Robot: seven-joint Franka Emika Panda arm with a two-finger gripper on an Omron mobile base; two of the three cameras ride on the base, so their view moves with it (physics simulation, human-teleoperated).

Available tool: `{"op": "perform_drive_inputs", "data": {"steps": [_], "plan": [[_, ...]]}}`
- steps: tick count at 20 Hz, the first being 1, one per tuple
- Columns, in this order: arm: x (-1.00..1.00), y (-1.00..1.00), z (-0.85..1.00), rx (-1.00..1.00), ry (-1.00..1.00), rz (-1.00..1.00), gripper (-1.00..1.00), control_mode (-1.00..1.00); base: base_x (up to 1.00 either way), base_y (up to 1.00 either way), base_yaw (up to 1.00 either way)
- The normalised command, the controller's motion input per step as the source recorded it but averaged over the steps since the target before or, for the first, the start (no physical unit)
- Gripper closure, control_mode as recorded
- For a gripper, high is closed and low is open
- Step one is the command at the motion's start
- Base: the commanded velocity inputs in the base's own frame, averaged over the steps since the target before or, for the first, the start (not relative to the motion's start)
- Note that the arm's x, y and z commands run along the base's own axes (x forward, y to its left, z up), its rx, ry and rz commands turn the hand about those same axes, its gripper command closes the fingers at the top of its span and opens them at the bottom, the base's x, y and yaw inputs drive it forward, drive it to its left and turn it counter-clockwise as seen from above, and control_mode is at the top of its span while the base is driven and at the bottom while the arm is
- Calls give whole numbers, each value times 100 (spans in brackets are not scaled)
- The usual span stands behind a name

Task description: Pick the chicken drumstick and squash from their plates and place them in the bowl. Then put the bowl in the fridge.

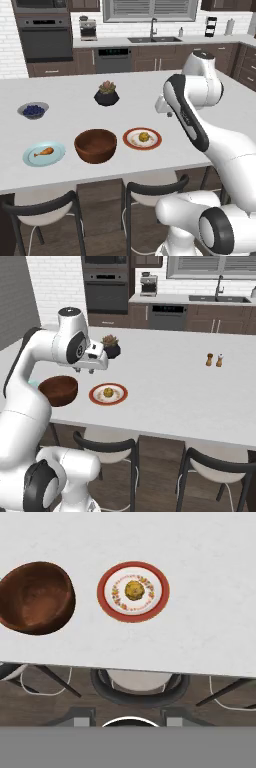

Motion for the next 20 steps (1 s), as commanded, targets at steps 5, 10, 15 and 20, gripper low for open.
{"op": "perform_drive_inputs", "data": {"steps": [5, 10, 15, 20], "plan": [[-45, 2, -8, 1, -1, 0, -100, -100, 0, 0, 0], [22, 0, -72, 0, 15, 0, -100, -100, 0, 0, 0], [63, 0, -51, 0, 16, 0, -100, -100, 0, 0, 0], [64, 0, -35, 0, 13, 0, -100, -100, 0, 0, 0]]}}
